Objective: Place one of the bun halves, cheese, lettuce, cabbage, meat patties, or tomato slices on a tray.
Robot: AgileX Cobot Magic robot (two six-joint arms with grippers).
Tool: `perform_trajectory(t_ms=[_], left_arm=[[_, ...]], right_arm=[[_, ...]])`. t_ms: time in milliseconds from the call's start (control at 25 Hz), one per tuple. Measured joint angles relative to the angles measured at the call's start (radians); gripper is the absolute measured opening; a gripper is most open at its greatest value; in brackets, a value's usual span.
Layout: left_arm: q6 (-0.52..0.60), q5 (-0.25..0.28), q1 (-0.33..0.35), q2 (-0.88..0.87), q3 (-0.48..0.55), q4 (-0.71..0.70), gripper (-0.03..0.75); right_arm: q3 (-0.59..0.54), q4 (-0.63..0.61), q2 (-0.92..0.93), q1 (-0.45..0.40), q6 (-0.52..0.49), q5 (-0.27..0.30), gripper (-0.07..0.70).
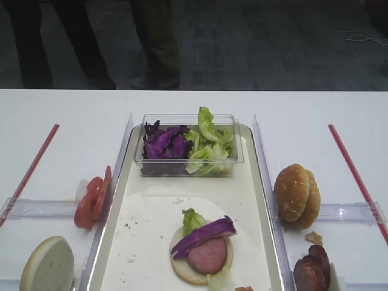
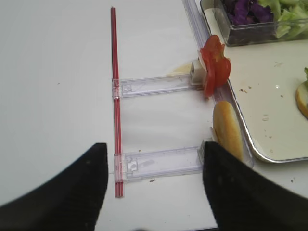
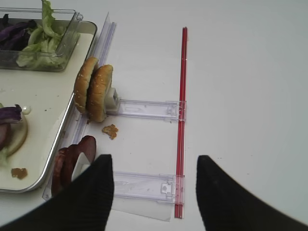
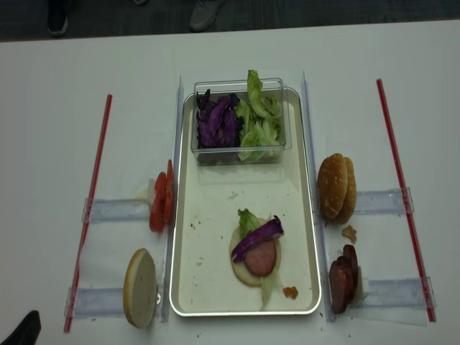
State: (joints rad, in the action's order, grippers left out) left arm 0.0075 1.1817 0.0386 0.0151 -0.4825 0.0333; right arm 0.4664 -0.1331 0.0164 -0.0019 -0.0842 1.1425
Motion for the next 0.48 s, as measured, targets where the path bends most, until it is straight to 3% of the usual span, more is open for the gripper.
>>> perform_trajectory(t_ms=[480], left_arm=[[0.0, 0.0, 0.0, 0.0, 0.0, 0.0, 0.41]], right_arm=[[0.0, 0.0, 0.0, 0.0, 0.002, 0.0, 0.434]])
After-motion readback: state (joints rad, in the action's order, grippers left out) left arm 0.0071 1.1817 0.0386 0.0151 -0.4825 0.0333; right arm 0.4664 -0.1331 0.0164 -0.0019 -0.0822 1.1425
